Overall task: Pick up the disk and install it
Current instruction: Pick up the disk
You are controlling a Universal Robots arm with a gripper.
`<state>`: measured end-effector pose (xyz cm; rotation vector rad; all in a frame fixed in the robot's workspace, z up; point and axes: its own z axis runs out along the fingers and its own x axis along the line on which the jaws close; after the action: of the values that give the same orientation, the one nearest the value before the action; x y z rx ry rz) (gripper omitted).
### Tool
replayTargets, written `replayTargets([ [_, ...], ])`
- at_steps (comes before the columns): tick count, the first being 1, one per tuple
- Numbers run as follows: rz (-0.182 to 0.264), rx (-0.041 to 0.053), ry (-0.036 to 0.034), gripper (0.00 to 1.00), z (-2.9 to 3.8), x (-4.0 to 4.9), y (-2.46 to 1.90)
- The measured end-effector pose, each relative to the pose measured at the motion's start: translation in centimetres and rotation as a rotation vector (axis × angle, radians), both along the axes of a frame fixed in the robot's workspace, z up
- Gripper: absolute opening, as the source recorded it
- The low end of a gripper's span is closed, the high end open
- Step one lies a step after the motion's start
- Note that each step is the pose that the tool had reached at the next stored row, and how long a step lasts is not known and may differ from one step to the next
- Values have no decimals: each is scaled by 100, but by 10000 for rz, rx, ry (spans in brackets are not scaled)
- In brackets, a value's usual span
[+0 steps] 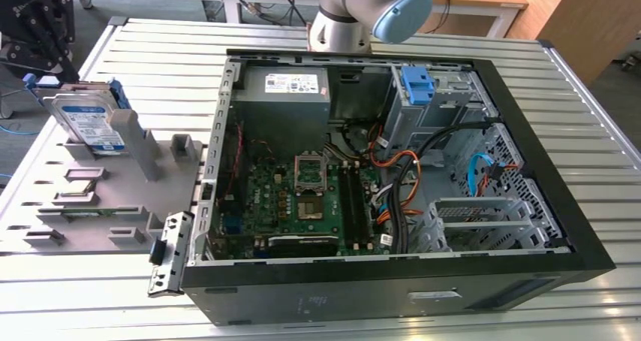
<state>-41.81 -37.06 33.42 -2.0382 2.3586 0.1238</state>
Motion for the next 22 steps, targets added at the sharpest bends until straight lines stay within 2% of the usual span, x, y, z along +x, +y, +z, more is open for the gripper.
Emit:
replayTargets([
  [11, 1, 1, 14, 11, -1, 0, -1],
  [12, 1, 1, 16, 17, -1, 0, -1],
  [13, 1, 1, 17, 17, -1, 0, -1],
  [16, 1, 1, 21, 35, -1, 0, -1],
  [17, 1, 2, 21, 35, -1, 0, -1],
  [19, 1, 1, 24, 47, -1, 0, -1],
  [20, 1, 2, 26, 47, -1, 0, -1],
  [22, 1, 1, 28, 58, -1, 0, -1],
])
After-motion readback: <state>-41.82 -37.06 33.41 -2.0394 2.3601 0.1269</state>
